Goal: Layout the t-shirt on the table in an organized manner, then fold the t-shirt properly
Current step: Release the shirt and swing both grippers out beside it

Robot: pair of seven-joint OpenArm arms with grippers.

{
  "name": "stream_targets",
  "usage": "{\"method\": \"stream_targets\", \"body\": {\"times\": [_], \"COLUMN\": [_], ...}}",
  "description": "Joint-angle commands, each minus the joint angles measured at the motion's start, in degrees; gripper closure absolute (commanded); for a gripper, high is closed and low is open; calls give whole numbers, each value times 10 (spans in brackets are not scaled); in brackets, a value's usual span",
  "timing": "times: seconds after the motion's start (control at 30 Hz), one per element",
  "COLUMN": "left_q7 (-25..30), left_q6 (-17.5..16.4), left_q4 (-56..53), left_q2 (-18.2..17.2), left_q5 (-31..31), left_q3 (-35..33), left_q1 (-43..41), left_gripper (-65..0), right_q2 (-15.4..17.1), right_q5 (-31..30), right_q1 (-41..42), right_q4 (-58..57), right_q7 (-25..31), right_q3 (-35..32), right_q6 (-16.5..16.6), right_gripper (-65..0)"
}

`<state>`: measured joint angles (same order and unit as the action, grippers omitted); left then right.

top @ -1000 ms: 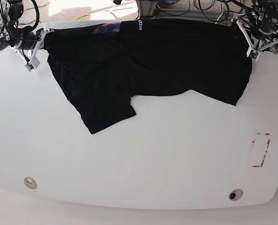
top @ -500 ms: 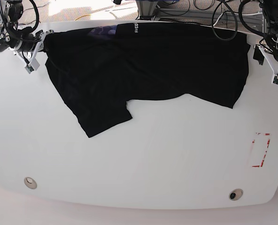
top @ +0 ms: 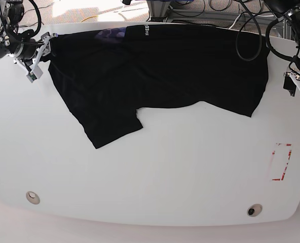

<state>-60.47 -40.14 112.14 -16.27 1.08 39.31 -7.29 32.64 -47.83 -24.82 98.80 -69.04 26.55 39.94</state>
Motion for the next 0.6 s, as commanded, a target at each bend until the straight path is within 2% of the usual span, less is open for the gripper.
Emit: {"method": "stream_targets", "body": {"times": [0.0,0.1,0.17,0.37,0.57], "left_q7": [2,2,2,2,3], "left_q6": [1,1,1,1,1], "left_q4": [9,8,8,7,3], "left_q2": [-9,-9,-9,-7,-5], "left_q5": [5,5,5,5,4], "left_q3": [-2,-17,-24,-38,-102], "left_q1": [15,26,29,58,74], "left_gripper": [-650,-650,-650,-650,-650], "right_q2": [14,14,16,15,13], "right_q5": [-5,-4,-4,-4,-3], "right_q1": [2,2,3,6,75], "right_q4": [35,56,71,113,107], "right_q7": [8,8,8,8,8], "right_q3": [8,8,8,32,27], "right_q6": [1,1,1,1,1], "right_gripper": [-409,-520,-566,-577,-582]}}
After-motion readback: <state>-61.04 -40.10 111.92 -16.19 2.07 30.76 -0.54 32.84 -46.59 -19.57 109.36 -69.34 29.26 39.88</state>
